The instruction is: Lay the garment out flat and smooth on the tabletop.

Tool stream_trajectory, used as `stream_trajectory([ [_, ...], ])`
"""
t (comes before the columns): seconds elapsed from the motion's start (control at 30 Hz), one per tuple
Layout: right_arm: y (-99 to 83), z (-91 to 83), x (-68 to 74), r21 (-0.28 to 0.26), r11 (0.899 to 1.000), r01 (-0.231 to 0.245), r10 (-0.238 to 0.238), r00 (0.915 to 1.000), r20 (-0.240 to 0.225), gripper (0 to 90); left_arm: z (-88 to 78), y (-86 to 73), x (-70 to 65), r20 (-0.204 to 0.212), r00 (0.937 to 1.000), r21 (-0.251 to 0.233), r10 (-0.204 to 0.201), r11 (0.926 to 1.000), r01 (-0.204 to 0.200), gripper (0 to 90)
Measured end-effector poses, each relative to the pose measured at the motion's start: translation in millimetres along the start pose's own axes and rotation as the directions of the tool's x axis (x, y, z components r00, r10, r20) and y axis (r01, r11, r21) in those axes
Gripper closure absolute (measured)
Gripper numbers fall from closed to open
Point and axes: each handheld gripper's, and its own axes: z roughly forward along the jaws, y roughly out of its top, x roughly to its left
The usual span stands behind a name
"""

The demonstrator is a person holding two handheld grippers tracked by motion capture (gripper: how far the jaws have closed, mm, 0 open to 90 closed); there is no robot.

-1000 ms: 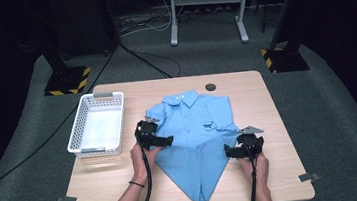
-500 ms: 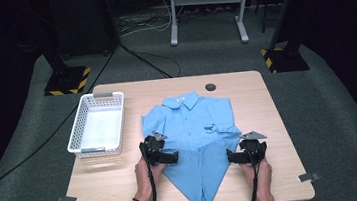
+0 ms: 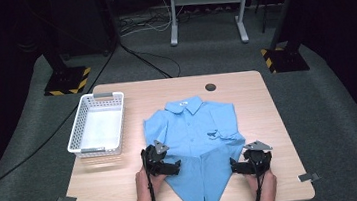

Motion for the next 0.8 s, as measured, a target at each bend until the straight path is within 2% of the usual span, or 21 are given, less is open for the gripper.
stream_trajectory([
  [0.1, -4.8, -4.9, 1.9, 0.001, 1.0, -0.004, 0.004, 1.0, 0.001, 2.6, -2.8, -2.6, -0.5, 0.008, 0.9999, 0.002, 0.013, 0.9999, -0.013, 0.1],
  [0.33, -8.5, -9.1, 2.7, 0.007, 1.0, -0.011, 0.011, 0.9999, 0.0, 1.7, -2.6, -2.5, -0.7, 0.007, 0.9999, 0.002, 0.011, 0.9999, -0.011, 0.1],
  [0.53, -2.8, -5.8, 0.9, 0.014, 1.0, 0.018, -0.018, 0.9994, -0.031, 1.4, -2.8, -2.4, -0.7, 0.008, 0.9999, 0.003, 0.012, 0.9999, -0.012, 0.1],
  [0.63, 5.9, -1.3, 1.3, 0.01, 0.999, 0.037, -0.036, 0.9984, -0.043, 0.9, -2.7, -2.4, -0.8, 0.008, 0.9999, 0.003, 0.011, 0.9999, -0.011, 0.1],
  [0.8, 35.7, 8.3, 7.4, -0.021, 0.996, 0.092, -0.093, 0.9945, -0.05, 1.4, -2.7, -2.4, -0.8, 0.008, 0.9999, 0.002, 0.011, 0.9999, -0.011, 0.1],
])
